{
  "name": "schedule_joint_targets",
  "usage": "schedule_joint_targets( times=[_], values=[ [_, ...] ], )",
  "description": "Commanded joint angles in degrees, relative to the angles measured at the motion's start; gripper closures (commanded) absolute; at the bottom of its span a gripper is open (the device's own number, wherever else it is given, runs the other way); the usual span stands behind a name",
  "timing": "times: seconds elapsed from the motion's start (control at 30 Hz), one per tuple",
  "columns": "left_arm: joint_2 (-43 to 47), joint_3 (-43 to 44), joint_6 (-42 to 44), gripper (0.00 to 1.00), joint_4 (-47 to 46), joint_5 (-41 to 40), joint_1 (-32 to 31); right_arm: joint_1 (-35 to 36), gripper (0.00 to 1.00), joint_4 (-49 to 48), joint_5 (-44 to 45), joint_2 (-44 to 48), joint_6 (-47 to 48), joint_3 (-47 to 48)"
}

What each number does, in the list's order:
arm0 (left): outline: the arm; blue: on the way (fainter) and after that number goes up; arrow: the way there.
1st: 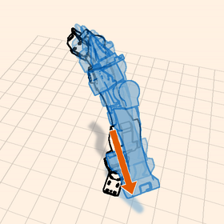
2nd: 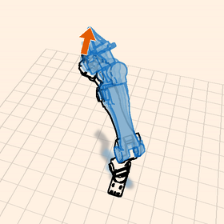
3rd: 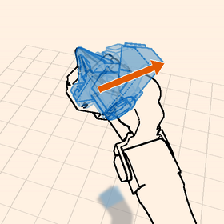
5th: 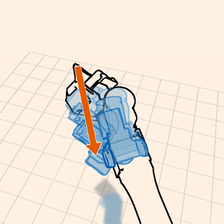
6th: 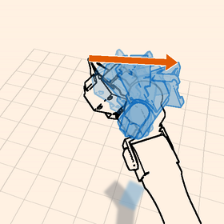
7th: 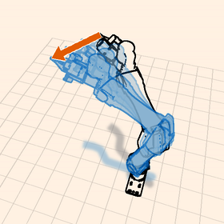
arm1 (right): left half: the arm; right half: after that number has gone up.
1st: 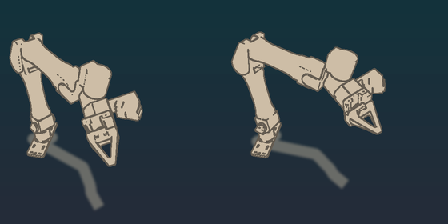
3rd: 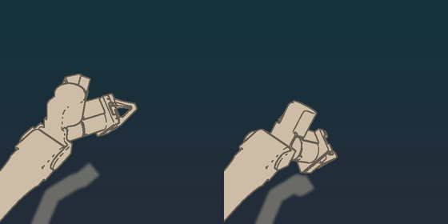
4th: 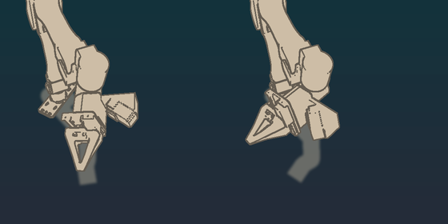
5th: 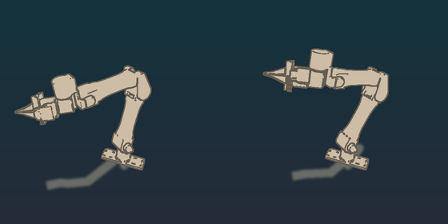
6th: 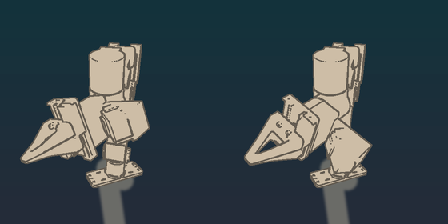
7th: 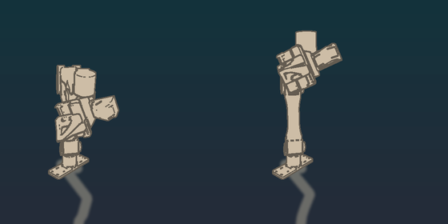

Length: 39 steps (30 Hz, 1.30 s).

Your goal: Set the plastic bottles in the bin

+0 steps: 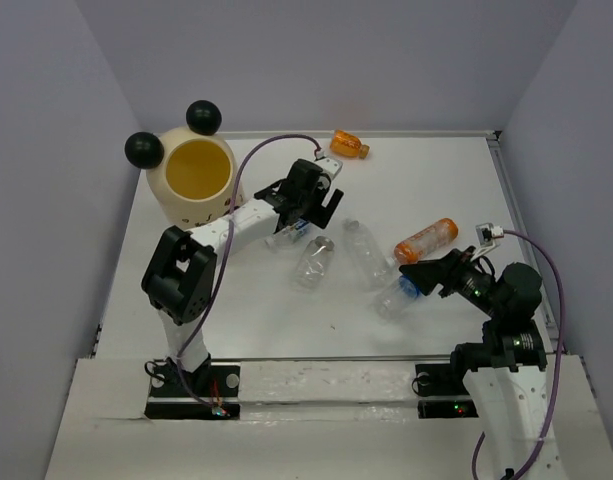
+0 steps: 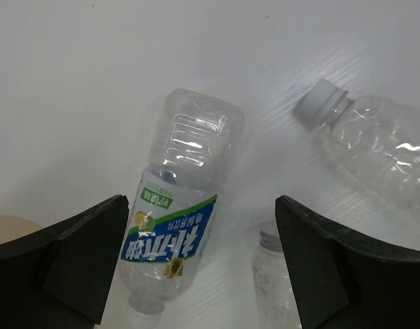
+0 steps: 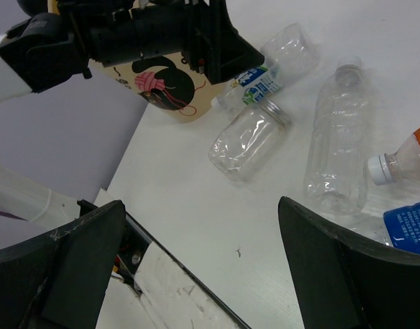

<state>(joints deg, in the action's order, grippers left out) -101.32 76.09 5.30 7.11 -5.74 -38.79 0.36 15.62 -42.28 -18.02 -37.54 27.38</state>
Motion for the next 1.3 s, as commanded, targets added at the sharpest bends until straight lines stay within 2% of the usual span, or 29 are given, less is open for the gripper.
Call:
schedule_joint_targets(
  times=[0.0, 0.23, 0.3, 0.47, 0.53, 0.6, 0.7, 0.73, 0.77, 0.8, 0.83, 0.87, 1.0, 1.23, 1.27],
  values=[
    [-2.9, 6.6, 3.3, 0.01, 1.2, 3.2, 1.7, 0.7, 0.02, 0.0, -2.0, 0.1, 1.3, -0.2],
    [-12.7, 15.2, 4.0, 0.01, 4.4, 5.5, 3.1, 0.7, 0.02, -1.1, -4.5, -1.0, 1.2, -0.5],
    [-14.4, 16.3, 4.1, 0.01, 4.7, 8.2, 3.5, 0.7, 0.02, -1.1, -4.7, -1.1, 1.2, -0.4],
    [-17.6, 18.4, 4.0, 0.01, 5.0, 8.4, 4.4, 0.7, 0.02, -1.1, -4.8, -1.4, 1.3, -0.6],
    [-18.1, 18.8, 4.2, 0.08, 4.8, 7.3, 4.6, 0.7, 0.02, -1.1, -4.6, -1.7, 1.5, -0.7],
    [-18.7, 19.2, 4.6, 0.11, 4.9, 6.4, 4.5, 0.7, 0.02, -1.2, -4.4, -1.9, 1.7, -0.6],
    [-20.2, 20.0, 5.2, 0.23, 5.7, 6.4, 4.6, 0.7, 0.02, -1.5, -4.2, -2.3, 1.6, -0.7],
    [-20.5, 19.8, 5.2, 0.28, 5.7, 6.4, 4.6, 0.7, 0.02, -1.4, -4.2, -2.4, 1.5, -0.8],
    [-20.8, 19.9, 5.3, 0.42, 5.9, 6.4, 4.6, 0.7, 0.02, -1.5, -4.2, -2.5, 1.5, -0.8],
    [-20.8, 20.1, 5.2, 0.50, 6.2, 6.4, 4.6, 0.7, 0.02, -1.6, -4.3, -2.5, 1.3, -0.8],
    [-20.2, 20.0, 4.6, 0.62, 6.2, 6.4, 4.6, 0.7, 0.02, -1.8, -4.3, -2.6, 1.1, -0.9],
    [-19.8, 20.0, 4.4, 0.64, 5.7, 6.4, 4.6, 0.7, 0.02, -2.1, -4.4, -3.0, 0.9, -0.8],
    [-14.4, 20.0, 2.9, 0.66, 3.1, 7.7, 4.6, 0.7, 0.03, -3.4, -4.7, -3.9, 0.2, -0.3],
    [3.6, 20.9, -2.8, 0.67, -3.2, 9.3, 4.4, 0.7, 0.04, -9.4, -4.7, -4.6, -4.0, -0.4],
    [8.3, 19.8, -4.3, 0.67, -4.4, 9.3, 4.5, 0.7, 0.04, -11.1, -4.7, -4.7, -4.6, -1.0]
  ],
)
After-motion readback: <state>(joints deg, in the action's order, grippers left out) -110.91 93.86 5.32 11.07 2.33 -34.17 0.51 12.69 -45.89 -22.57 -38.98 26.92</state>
